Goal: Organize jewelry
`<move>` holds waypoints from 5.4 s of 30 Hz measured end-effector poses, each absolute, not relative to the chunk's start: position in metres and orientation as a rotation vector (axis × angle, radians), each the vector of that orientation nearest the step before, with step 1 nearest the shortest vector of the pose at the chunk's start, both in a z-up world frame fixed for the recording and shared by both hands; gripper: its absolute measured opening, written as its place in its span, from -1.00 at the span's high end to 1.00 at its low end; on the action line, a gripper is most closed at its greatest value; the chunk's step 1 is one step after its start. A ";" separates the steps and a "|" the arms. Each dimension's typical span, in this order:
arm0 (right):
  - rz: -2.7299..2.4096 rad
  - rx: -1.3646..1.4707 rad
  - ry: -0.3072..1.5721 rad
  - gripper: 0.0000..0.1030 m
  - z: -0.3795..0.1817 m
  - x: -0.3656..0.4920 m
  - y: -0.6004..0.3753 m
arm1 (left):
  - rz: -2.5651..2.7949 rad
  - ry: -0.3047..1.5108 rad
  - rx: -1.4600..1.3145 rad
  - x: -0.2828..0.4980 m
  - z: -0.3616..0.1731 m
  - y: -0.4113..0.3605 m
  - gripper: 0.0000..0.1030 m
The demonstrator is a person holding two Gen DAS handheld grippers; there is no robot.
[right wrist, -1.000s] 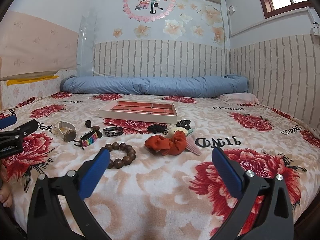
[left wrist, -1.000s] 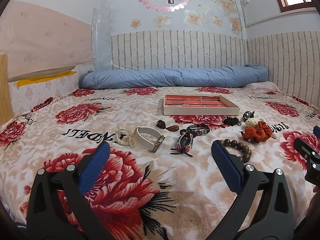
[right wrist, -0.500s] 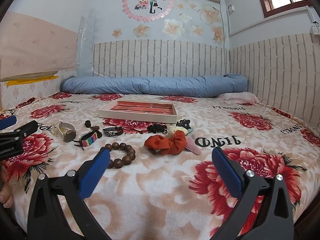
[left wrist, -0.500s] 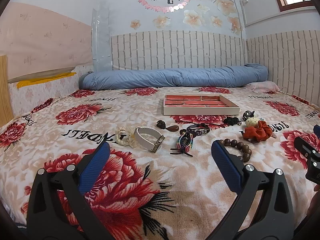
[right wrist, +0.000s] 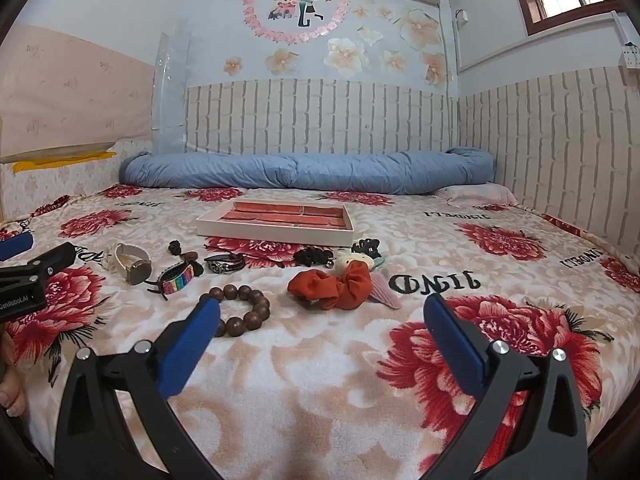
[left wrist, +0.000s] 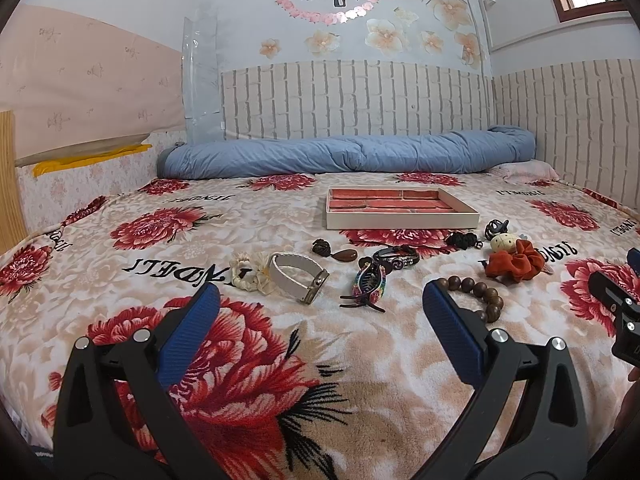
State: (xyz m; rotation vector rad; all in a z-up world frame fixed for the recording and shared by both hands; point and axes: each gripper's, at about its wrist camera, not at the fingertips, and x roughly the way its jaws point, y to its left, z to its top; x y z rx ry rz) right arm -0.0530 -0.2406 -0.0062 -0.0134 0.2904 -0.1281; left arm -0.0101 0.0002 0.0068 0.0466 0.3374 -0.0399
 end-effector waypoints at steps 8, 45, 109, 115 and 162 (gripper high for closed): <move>-0.127 -0.012 0.292 -0.93 -0.006 -0.053 -0.241 | -0.040 0.336 0.049 -0.011 0.006 0.001 -0.90; -0.129 -0.017 0.293 -0.93 -0.006 -0.053 -0.240 | -0.041 0.340 0.055 -0.010 0.003 0.001 -0.90; -0.082 0.073 0.738 -0.37 -0.043 0.095 -0.225 | -0.050 0.697 0.048 0.154 -0.012 0.035 -0.52; -0.083 0.064 0.767 -0.25 -0.047 0.108 -0.216 | -0.024 0.748 0.039 0.167 -0.017 0.048 -0.31; 0.023 0.003 0.811 0.61 -0.041 0.136 -0.206 | -0.056 0.850 0.054 0.195 -0.017 0.041 0.95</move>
